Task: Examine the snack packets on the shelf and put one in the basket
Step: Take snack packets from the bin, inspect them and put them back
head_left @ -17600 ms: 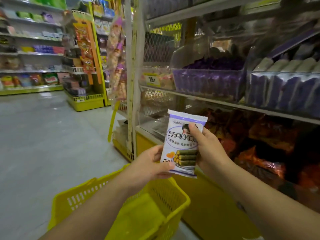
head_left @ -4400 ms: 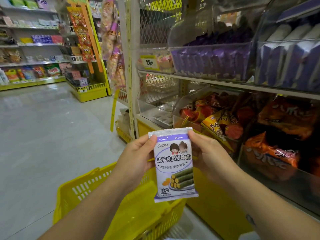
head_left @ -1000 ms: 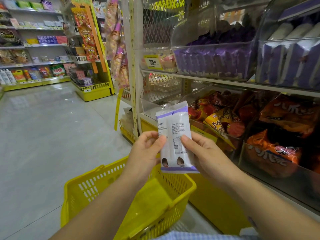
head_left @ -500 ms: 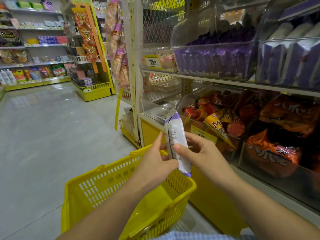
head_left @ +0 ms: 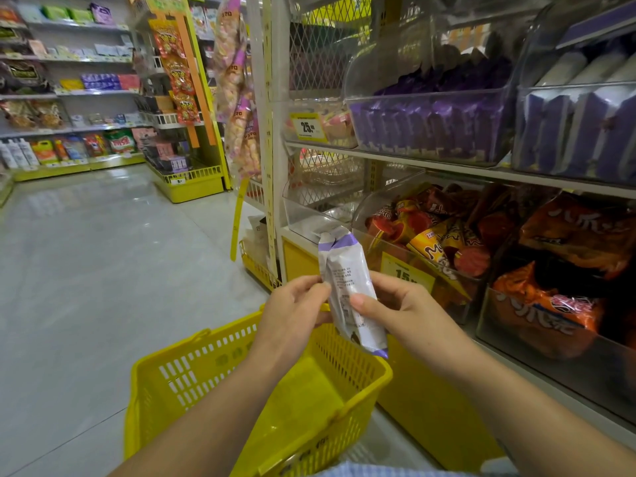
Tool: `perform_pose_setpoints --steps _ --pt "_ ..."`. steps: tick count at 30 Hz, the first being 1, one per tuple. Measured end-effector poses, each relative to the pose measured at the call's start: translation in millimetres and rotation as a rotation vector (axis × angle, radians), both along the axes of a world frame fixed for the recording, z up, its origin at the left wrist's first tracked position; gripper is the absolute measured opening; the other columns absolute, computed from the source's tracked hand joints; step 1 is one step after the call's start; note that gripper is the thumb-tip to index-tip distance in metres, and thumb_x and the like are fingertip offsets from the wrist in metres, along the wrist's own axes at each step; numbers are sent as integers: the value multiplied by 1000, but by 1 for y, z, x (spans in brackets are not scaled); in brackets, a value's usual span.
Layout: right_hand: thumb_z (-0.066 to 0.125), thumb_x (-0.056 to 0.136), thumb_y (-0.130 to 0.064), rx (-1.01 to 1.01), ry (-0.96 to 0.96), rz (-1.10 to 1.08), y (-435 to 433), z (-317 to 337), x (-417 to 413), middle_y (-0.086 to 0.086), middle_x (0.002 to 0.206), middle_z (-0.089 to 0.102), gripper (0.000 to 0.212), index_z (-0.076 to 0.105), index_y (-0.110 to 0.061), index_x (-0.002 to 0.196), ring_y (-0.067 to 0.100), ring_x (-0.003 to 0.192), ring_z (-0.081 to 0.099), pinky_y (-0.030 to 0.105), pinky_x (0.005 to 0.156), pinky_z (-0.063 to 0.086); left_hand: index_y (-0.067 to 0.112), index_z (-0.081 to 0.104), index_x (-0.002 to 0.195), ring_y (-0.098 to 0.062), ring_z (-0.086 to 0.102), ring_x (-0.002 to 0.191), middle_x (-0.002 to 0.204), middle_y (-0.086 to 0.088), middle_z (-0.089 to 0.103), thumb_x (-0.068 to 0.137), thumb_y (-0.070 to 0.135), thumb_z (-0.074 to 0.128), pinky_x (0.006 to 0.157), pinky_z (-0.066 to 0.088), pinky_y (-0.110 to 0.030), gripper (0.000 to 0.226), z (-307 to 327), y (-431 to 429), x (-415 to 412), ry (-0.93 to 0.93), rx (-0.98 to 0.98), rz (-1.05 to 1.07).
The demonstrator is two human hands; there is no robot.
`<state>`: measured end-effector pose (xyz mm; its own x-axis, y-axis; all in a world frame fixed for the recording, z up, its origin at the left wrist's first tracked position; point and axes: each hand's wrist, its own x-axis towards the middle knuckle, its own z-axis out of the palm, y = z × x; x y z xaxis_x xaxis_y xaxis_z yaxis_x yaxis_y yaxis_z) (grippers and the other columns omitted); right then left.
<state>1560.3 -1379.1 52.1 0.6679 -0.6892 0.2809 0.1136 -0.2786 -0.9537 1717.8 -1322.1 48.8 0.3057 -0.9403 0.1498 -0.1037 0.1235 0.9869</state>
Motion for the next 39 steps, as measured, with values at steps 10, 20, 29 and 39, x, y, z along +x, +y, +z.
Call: perform_pose_setpoints --steps 10,20,29,39 --pt "41 98 -9 311 -225 -93 1 6 5 9 112 71 29 57 -14 122 27 102 68 42 85 57 58 63 109 -9 67 105 113 16 70 96 27 54 83 57 -30 34 7 -1 0 -47 -39 -194" --pt "59 93 -10 -76 -180 -424 23 49 -19 -10 127 55 74 17 -37 148 7 96 68 30 77 58 42 52 123 1 69 88 96 24 72 82 15 75 72 54 -16 53 49 4 -23 -87 -357 -28" --pt "55 96 -18 -162 -220 -420 27 145 -74 -5 124 62 64 22 -44 143 14 102 68 36 80 59 56 57 113 -1 67 95 106 16 70 82 32 70 76 57 -25 41 143 0 -82 -278 -661 -80" --pt "65 87 -24 -846 679 -898 -22 276 -170 -3 104 72 32 67 -18 119 10 97 66 19 83 46 43 57 113 1 60 67 83 17 64 87 25 67 54 41 -10 33 221 -44 -106 -566 -728 20"
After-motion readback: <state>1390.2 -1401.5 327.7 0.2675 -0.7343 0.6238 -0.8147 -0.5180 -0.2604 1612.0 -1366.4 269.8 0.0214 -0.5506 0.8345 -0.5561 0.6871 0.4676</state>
